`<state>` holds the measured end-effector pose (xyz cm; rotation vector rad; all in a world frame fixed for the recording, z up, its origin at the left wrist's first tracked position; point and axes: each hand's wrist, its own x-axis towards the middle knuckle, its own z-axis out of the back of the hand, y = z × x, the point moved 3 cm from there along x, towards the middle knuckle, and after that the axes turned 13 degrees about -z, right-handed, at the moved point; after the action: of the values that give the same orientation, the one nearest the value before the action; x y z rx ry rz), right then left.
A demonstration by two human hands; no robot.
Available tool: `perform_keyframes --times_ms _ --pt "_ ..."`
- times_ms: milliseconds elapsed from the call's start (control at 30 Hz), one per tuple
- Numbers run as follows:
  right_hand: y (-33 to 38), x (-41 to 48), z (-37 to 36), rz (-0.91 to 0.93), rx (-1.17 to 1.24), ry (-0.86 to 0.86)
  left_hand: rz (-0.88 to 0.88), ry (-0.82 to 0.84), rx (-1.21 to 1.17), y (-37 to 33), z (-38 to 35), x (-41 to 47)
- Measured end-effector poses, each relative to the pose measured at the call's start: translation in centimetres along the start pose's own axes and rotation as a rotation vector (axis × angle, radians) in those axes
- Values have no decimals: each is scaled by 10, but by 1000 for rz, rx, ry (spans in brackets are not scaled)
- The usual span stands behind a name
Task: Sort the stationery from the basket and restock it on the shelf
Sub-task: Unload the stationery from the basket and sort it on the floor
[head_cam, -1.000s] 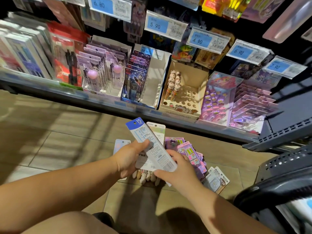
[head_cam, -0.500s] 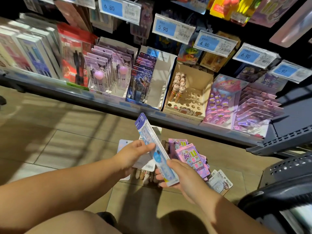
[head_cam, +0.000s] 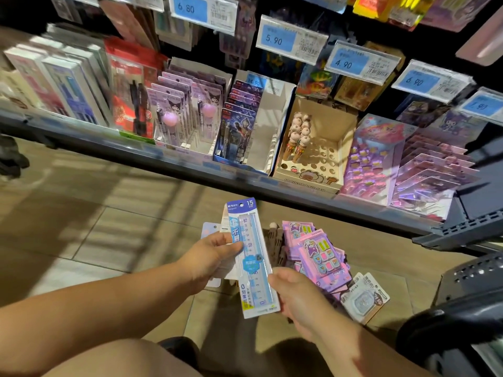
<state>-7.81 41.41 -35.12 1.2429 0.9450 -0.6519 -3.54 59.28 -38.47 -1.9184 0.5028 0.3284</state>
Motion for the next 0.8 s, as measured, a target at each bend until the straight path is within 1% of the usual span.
perform_keyframes --times_ms 33,133,167,300,367,467,633,733,800 --pt "0 2 1 -1 12 -19 -19 -32 8 0 6 1" --pt "0 8 4 1 123 -46 -89 -231 67 -5 30 0" --pt "0 10 6 4 143 -55 -116 -275 107 -7 39 -1" --pt "0 21 13 -11 139 -119 -190 -411 165 -5 74 -10" --pt "-1 28 13 -19 122 -144 -173 -472 159 0 87 -15" --pt "-3 36 8 -60 96 -148 -125 -491 113 7 98 -21" --pt "6 43 -20 -76 38 -84 -120 -414 97 2 103 -28" --pt "23 51 -51 -60 -13 -34 -170 -460 31 -4 113 -32" --pt "36 54 -73 -68 -120 24 -201 -514 -2 -9 123 -33"
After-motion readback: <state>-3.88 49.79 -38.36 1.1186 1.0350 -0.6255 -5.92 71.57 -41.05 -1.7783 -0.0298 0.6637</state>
